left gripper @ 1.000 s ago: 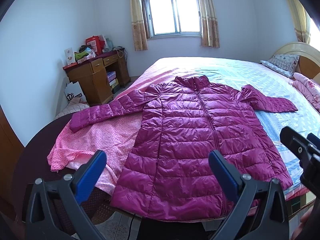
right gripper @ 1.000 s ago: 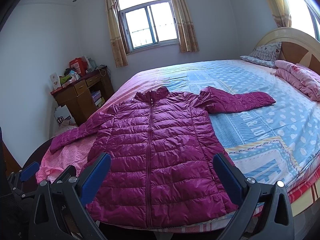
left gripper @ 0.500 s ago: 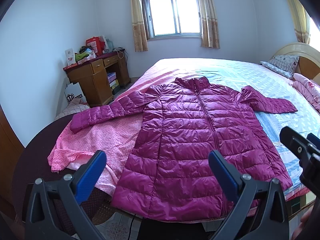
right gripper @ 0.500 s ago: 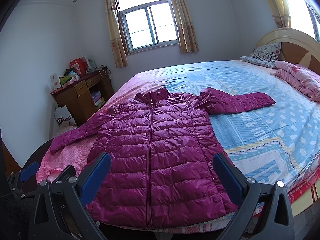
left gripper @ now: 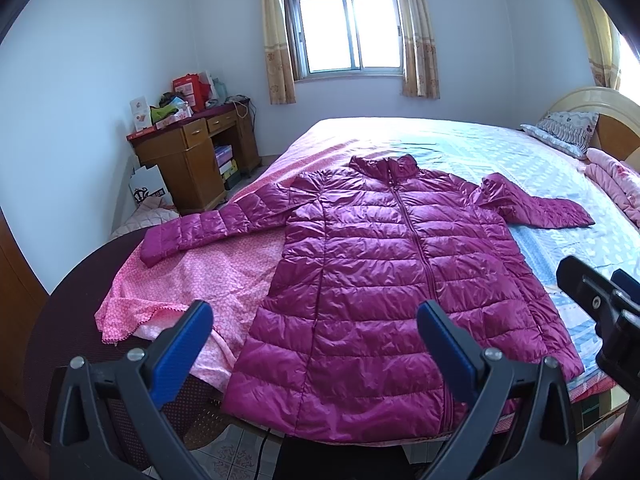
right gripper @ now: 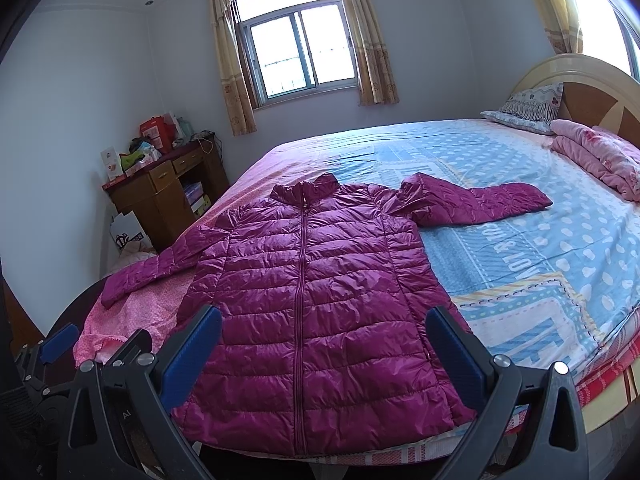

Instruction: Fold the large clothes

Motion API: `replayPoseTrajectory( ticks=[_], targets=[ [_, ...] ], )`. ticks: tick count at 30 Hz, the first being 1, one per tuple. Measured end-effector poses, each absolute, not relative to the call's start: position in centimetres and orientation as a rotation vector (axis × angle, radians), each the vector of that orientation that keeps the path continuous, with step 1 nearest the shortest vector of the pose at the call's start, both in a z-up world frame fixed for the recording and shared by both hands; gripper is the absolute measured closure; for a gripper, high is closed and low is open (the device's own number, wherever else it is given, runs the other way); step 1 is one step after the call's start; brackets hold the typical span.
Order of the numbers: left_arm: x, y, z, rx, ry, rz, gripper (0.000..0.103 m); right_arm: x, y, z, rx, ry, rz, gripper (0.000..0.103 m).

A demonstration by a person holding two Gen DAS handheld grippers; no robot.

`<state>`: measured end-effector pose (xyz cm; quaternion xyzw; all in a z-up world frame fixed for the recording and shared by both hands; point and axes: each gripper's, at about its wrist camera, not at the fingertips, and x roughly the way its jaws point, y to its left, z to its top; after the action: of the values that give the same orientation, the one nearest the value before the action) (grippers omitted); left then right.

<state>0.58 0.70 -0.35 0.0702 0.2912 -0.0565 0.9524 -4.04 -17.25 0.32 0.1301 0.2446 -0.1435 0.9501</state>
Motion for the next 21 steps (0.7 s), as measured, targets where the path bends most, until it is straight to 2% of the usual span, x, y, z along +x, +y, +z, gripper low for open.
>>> replayPoseTrajectory(
  ticks=[21],
  targets=[
    [0.19,0.06,-0.11,0.141,0.582,-0.119,0.000,-4.06,-17.17,0.19,0.267,0.500,-0.290,0.001]
  ],
)
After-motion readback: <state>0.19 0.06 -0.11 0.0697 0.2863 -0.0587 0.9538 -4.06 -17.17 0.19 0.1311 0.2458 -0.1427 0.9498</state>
